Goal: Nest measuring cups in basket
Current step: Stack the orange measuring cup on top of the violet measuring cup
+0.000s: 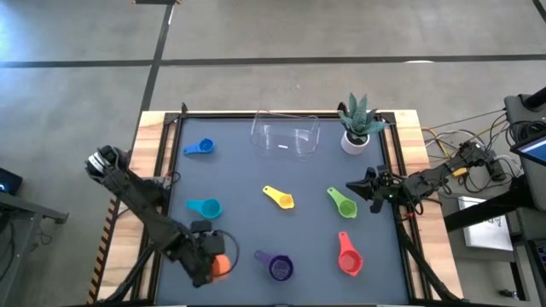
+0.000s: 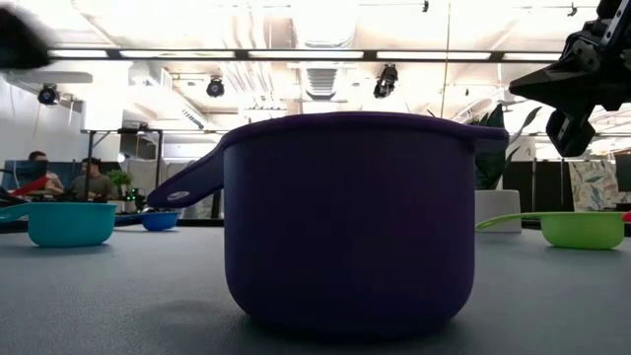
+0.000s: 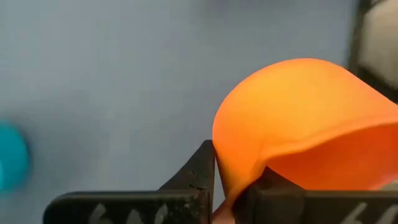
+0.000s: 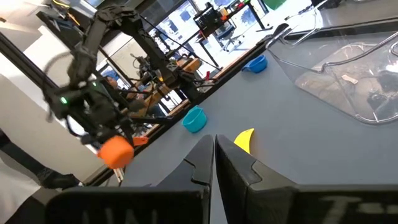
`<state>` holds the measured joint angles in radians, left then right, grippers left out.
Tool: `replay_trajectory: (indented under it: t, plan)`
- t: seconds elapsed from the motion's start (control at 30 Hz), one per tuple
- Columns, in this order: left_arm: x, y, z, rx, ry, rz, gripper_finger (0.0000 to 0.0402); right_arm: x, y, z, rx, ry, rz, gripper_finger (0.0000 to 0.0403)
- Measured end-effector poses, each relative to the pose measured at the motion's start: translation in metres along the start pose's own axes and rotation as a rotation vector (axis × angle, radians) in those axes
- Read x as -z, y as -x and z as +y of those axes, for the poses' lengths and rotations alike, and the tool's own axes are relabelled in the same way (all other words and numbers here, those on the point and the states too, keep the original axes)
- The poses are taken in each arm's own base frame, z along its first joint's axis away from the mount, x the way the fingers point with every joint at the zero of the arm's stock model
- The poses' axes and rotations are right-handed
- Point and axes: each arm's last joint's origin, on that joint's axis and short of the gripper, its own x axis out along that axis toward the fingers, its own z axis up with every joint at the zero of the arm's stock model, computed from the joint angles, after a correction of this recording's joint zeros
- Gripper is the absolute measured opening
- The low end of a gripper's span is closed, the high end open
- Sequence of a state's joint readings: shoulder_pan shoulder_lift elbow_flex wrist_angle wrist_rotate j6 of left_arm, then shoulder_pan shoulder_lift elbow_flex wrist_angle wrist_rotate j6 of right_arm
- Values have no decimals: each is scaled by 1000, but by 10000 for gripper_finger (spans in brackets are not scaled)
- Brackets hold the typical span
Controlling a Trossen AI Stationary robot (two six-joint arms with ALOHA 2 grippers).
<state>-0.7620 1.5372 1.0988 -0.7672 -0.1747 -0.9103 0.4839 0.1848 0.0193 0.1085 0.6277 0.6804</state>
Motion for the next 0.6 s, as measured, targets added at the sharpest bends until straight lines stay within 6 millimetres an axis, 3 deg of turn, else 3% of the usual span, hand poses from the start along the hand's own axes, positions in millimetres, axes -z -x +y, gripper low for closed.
replay_trajectory:
  t: [0.2,0.33,0.47,0.6]
  plan:
    - [-66,22,11,39,-158,-165,6,0,0,0,0,0,0,9]
    - [-100,25,17,80,-233,-187,6,0,0,0,0,0,0,9]
    - [-127,10,18,113,-301,-155,5,0,0,0,0,0,0,9]
    - [-146,-21,15,169,-325,-84,5,0,0,0,0,0,0,9]
